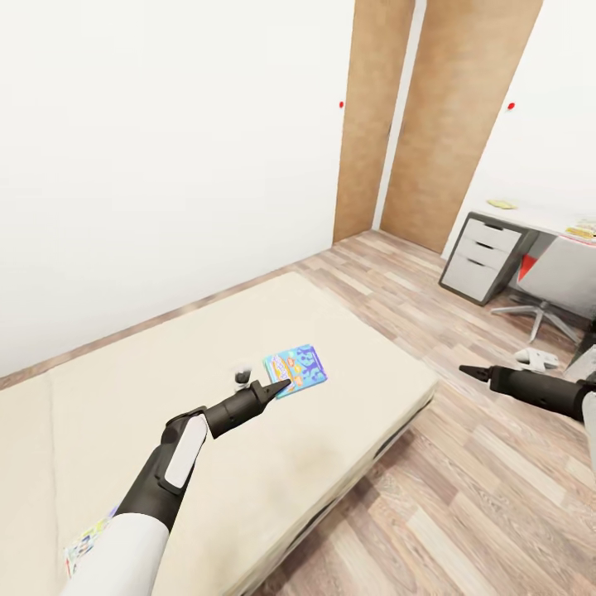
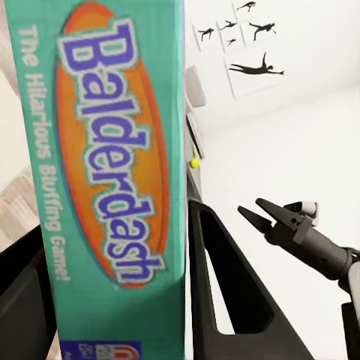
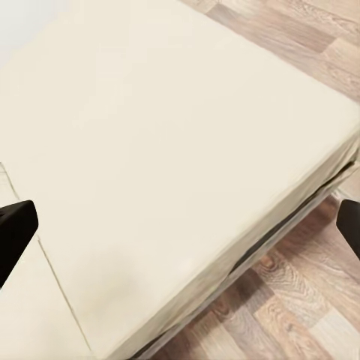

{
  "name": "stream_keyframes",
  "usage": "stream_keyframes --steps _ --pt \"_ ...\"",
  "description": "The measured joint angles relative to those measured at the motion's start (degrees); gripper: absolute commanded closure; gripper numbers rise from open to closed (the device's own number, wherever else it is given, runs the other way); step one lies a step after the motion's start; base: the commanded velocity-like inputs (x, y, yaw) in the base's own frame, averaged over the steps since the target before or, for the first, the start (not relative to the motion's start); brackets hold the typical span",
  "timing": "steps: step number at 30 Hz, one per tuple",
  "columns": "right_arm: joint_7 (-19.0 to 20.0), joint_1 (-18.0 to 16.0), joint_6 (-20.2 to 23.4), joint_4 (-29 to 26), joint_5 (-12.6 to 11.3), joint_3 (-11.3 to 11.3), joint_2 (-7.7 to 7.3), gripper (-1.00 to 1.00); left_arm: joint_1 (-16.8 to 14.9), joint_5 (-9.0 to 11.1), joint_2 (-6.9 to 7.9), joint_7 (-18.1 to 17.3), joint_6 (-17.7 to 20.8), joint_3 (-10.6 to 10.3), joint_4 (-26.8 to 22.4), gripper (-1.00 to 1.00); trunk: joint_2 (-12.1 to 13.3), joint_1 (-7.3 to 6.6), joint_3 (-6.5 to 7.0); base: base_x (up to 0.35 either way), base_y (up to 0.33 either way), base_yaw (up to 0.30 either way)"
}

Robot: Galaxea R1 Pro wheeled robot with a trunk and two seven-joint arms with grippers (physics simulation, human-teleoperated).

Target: Put all the toys in the child's room - the three board games (two on the bed and one on the table), the two jigsaw puzzles on the table, and the tennis ball on the table - inside the toy box on the table in the child's room.

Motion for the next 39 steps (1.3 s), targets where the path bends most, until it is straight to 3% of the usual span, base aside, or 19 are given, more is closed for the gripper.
stream_keyframes --steps 5,13,26,39 --pt "0.0 0.0 0.0 0.0 0.1 0.3 0.69 -1.0 0.0 0.0 0.0 0.0 0.0 0.0 0.0 1.0 2.0 -1.1 1.32 0.0 0.0 -0.149" --pt "0.0 0.1 0.0 0.0 0.2 2.8 1.03 -1.0 0.0 0.1 0.07 0.0 0.1 0.0 0.0 1.0 5.2 -2.86 3.44 0.0 0.0 -0.147" --pt "0.0 0.1 0.0 0.0 0.2 3.3 1.08 -1.0 0.0 0.1 0.09 0.0 0.1 0.0 0.0 1.0 10.5 -5.73 6.86 0.0 0.0 -0.125" --pt "0.0 0.1 0.0 -0.1 0.2 3.4 1.08 -1.0 0.5 0.2 0.11 -0.2 -0.1 0.0 -1.6 1.0 10.5 -5.73 7.08 0.0 0.0 -0.129"
